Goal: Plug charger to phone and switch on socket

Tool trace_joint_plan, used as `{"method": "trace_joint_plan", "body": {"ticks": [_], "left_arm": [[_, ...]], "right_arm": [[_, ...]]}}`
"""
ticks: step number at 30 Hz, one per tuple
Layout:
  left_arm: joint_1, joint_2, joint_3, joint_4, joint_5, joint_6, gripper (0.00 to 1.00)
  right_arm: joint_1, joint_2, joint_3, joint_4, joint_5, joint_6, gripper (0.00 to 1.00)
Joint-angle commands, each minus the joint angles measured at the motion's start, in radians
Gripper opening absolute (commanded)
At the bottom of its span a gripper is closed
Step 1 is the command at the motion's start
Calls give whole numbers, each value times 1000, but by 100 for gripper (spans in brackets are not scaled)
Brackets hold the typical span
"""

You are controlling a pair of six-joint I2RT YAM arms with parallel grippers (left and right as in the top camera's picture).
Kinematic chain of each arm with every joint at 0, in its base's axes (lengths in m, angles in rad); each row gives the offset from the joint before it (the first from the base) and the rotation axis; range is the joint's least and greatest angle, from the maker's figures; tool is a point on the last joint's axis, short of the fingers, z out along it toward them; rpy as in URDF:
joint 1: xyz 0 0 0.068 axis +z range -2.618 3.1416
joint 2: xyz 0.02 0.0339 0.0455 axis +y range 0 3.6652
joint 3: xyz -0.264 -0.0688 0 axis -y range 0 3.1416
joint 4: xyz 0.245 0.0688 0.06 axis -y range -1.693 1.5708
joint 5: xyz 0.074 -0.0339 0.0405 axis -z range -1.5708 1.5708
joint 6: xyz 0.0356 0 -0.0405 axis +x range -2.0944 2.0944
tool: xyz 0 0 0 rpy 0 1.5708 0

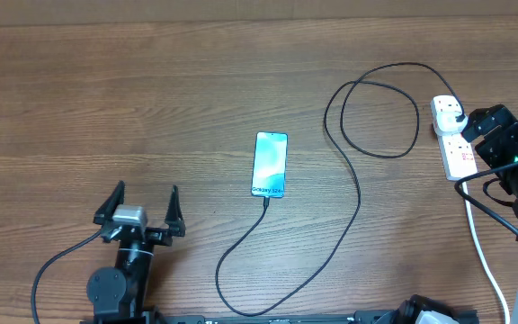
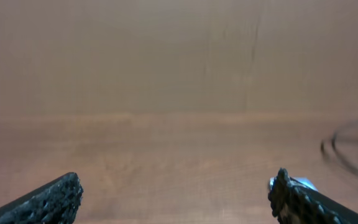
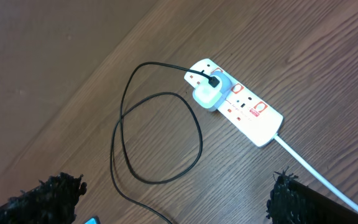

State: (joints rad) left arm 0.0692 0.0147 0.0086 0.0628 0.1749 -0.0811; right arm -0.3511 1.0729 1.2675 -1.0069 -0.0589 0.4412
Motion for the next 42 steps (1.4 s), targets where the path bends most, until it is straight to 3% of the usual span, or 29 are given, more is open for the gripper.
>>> {"method": "trace_joint_plan", "body": {"ticks": [1,7,12,17,42], "left_arm": [[11,-12,-4,-126,47,103,100],[11,-12,-4,-123,22,89,100],[11,-12,-4,-114,-242,-207,100],[11,-12,-4,-142,-174,-121,100],[11,-12,-4,-141,-179,-109,100]], "right_arm": [[5,-1,3,5,14,4,100],[5,-1,3,5,14,4,100],[5,-1,3,5,14,4,100],[5,-1,3,5,14,4,100],[5,-1,3,5,14,4,100]]}}
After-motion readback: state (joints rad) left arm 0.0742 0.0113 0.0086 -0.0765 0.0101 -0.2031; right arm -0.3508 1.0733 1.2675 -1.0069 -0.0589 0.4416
